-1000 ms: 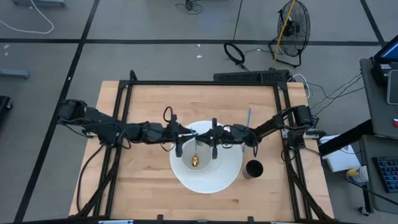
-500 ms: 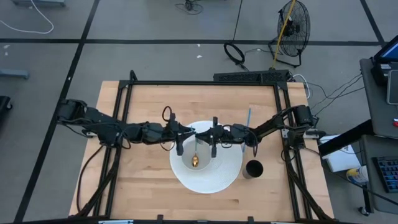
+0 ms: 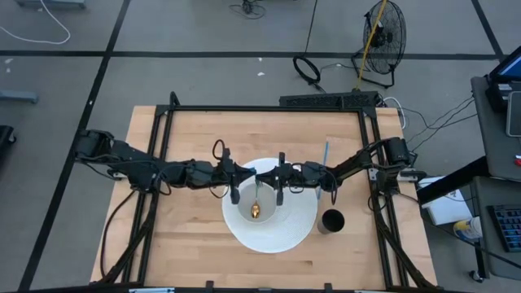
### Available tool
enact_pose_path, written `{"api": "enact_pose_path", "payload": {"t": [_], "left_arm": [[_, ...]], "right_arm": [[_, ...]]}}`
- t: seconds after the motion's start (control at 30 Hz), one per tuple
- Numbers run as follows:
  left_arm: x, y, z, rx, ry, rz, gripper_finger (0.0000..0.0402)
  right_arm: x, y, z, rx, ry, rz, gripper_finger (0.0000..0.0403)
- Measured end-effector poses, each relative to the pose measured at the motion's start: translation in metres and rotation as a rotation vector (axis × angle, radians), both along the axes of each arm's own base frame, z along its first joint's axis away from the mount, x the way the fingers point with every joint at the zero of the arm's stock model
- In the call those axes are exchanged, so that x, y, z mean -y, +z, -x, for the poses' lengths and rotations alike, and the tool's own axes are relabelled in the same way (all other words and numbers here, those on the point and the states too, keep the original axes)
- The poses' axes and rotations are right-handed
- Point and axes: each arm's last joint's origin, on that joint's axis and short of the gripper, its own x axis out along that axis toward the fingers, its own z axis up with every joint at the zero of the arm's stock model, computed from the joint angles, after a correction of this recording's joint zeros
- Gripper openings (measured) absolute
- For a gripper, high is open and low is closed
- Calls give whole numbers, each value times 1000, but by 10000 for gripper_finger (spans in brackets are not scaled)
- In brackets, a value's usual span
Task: Pick & Place Utensil
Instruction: Put the blue fork into the white bowl on the white mat
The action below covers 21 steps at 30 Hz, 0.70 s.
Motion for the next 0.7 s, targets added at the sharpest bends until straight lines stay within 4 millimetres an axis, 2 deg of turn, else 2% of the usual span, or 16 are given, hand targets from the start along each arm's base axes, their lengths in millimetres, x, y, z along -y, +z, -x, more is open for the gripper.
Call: {"api": "enact_pose_path", "payload": {"t": [0.17,0.5,0.7], "left_arm": [[1,1,0,5,-33,0,5],[3,2,-1,18,-99,23,3],[5,0,-1,5,-170,70,3]], "right_arm": [[0,0,0,3,8,-9,33],[-3,4,0,45,113,2,161],[-2,12,2,62,160,6,209]]}}
